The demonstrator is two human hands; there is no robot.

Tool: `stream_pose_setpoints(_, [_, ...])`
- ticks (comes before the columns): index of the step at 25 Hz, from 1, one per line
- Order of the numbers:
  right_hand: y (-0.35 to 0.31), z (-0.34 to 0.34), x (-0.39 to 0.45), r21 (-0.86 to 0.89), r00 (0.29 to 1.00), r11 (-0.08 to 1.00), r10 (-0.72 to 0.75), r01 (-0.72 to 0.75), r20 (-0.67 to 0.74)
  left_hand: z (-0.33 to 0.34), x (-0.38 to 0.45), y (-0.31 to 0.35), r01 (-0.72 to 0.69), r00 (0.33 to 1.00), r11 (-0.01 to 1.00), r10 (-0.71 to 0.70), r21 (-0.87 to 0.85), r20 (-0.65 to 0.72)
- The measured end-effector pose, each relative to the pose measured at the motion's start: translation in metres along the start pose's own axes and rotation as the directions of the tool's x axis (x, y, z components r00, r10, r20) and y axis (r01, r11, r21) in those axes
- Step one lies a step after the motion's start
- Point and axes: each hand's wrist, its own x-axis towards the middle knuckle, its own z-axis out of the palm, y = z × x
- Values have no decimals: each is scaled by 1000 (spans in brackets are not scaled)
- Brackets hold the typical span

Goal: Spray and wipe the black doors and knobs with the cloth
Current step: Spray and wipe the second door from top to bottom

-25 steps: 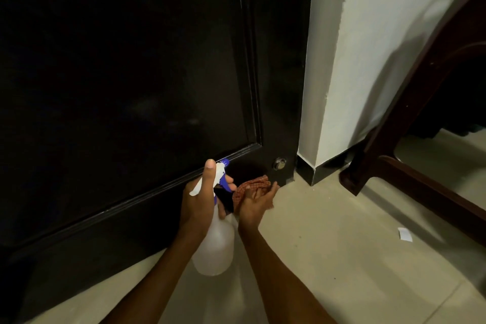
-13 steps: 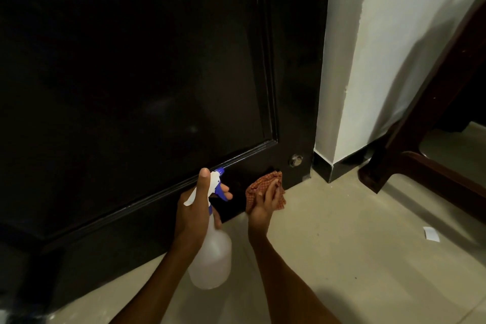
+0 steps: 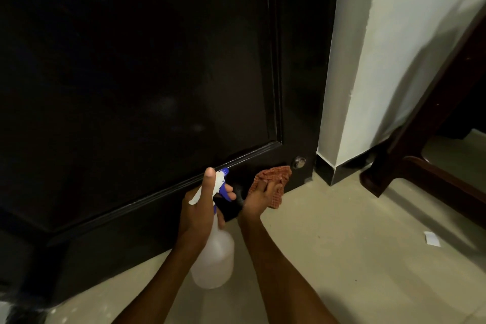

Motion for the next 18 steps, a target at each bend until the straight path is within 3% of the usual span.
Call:
stream_pose_setpoints(4, [-20, 10, 2, 7, 999, 999, -42, 42, -4, 6, 0, 11, -23, 1000, 999, 23, -22, 2])
stream_pose_setpoints(7, [-57, 22, -10, -3, 972, 974, -225, 226, 75, 12, 4, 17, -49, 999, 998, 50, -26, 9])
stream_pose_setpoints(9, [-92, 31, -11, -49, 872, 881, -457, 471, 175, 18, 5, 23, -62, 998, 998, 62, -32, 18])
stream_pose_setpoints(11, [-124, 37, 7, -161, 724, 709, -644, 687, 247, 24, 5, 31, -65, 997, 995, 68, -71, 45])
stream_pose_setpoints(13, [-149, 38, 37, -318, 654, 574, -701, 755, 285, 31, 4, 39, -68, 995, 995, 73, -74, 62])
stream_pose_setpoints(15, [-153, 30, 60, -392, 689, 574, -664, 719, 292, 36, 5, 41, -76, 994, 996, 80, -50, 70])
stream_pose_setpoints(18, [-129, 8, 79, -457, 836, 708, -515, 539, 189, 43, 6, 37, -77, 994, 996, 80, -39, 75])
